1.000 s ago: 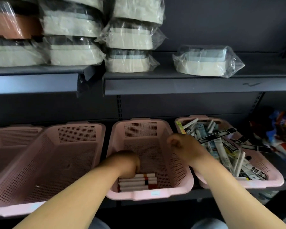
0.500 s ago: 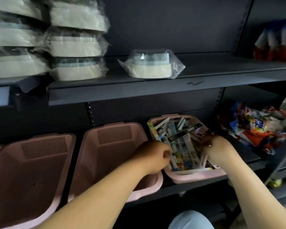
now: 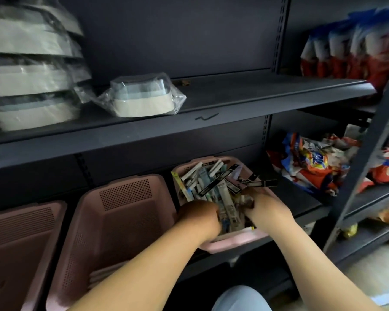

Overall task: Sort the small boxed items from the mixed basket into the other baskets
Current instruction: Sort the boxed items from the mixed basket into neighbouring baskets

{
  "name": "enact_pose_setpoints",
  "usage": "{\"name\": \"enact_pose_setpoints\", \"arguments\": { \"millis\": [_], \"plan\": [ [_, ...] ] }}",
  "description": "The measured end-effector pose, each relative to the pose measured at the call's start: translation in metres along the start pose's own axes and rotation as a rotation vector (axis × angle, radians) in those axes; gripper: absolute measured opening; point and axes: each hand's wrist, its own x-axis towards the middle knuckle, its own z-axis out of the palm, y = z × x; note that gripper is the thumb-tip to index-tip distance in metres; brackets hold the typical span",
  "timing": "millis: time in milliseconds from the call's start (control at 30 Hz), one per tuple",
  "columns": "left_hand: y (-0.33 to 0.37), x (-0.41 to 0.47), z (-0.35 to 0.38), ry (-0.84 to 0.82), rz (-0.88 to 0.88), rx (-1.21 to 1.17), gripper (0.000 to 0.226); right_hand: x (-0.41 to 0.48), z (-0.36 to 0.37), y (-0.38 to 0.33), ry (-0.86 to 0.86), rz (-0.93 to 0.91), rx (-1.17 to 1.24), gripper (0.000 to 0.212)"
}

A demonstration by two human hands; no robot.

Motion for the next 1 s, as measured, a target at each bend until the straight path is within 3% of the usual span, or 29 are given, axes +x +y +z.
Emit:
{"name": "enact_pose_setpoints", "arguments": {
  "millis": [167,300,433,567,667,833,1000],
  "plan": [
    [-0.002,-0.001,0.003,0.060,-0.029,-0.059,0.019,-0.010,-0.012,-0.013,-0.024,0.094,-0.037,0.032],
    [-0.003,0.000,0.005,0.057,-0.053,-0.043,0.024,-0.010,-0.012,-0.030,-0.041,0.160,-0.056,0.023],
    [-0.001,0.000,0.004,0.037,-0.070,-0.013,0.020,0.010,0.006,-0.035,-0.132,0.113,-0.099,0.038],
    [-0.002,-0.004,0.007,0.081,-0.062,-0.064,0.019,0.005,0.001,-0.038,-0.114,0.143,-0.136,0.038],
    [-0.005,-0.005,0.008,0.114,-0.067,-0.151,0.021,0.011,0.009,-0.038,-0.134,0.159,-0.142,0.044],
    [-0.012,-0.010,0.005,0.242,-0.084,-0.423,0.005,0.011,-0.002,-0.032,-0.100,0.243,-0.058,0.021],
    [-0.029,-0.012,0.000,0.364,-0.104,-0.595,0.009,0.021,-0.001,-0.024,-0.107,0.230,0.176,0.035]
  ]
}}
